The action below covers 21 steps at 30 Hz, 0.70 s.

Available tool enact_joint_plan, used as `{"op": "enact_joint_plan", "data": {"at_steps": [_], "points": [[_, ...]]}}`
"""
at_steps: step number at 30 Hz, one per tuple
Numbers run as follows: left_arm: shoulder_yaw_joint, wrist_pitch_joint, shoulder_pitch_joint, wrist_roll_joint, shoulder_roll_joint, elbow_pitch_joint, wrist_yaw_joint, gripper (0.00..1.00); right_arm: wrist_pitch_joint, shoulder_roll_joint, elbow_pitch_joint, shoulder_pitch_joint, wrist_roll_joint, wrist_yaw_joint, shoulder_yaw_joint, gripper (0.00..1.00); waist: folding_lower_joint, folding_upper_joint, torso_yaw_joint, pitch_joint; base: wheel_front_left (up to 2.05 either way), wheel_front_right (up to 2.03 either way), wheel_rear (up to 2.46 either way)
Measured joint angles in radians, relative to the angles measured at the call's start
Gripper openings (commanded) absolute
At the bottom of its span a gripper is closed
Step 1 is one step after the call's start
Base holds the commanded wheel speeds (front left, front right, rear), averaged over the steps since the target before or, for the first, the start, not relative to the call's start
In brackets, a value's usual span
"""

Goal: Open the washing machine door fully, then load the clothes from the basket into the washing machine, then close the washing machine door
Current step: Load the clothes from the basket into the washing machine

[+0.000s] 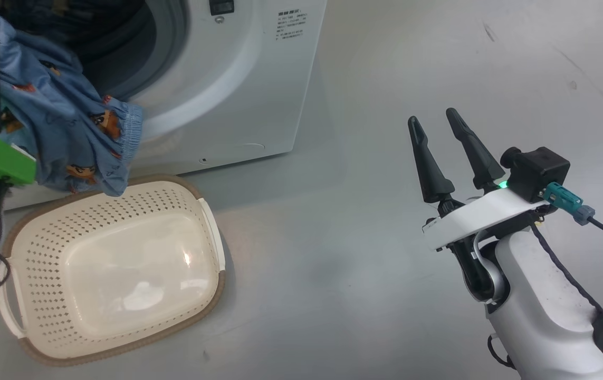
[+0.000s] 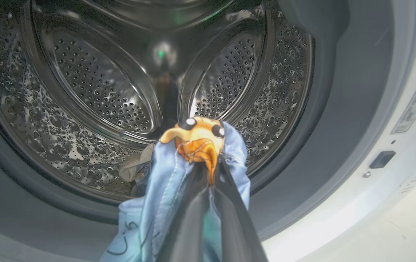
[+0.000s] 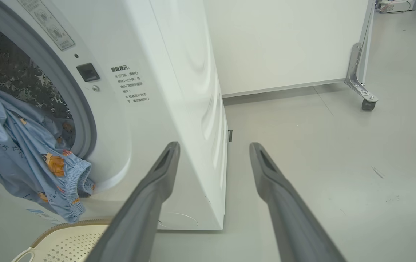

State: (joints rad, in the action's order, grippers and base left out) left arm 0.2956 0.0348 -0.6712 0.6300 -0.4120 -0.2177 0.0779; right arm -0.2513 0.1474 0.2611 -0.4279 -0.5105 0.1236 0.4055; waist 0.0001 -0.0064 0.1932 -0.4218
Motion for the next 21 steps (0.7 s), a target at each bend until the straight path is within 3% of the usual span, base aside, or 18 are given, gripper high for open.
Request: {"op": "enact_joint_plan", "data": {"at_steps": [4,21], "points": [[-0.016,-0.023,-0.051,-0.004,-0.034,-0.062,0.000,0.00,0.000,-0.019,0.000,-0.008,0.000,0.000,0.005,1.00,0.0000,0.0000,0.025,-0.035,0.00,0.00,0.00],[-0.037,-0.114,-0.272,-0.001,-0.080,-0.280,0.009,0.00,0.000,-0.055,-0.006,-0.030,0.009,0.000,0.016,1.00,0.0001,0.0000,0.148,-0.164,0.00,0.00,0.00]]}}
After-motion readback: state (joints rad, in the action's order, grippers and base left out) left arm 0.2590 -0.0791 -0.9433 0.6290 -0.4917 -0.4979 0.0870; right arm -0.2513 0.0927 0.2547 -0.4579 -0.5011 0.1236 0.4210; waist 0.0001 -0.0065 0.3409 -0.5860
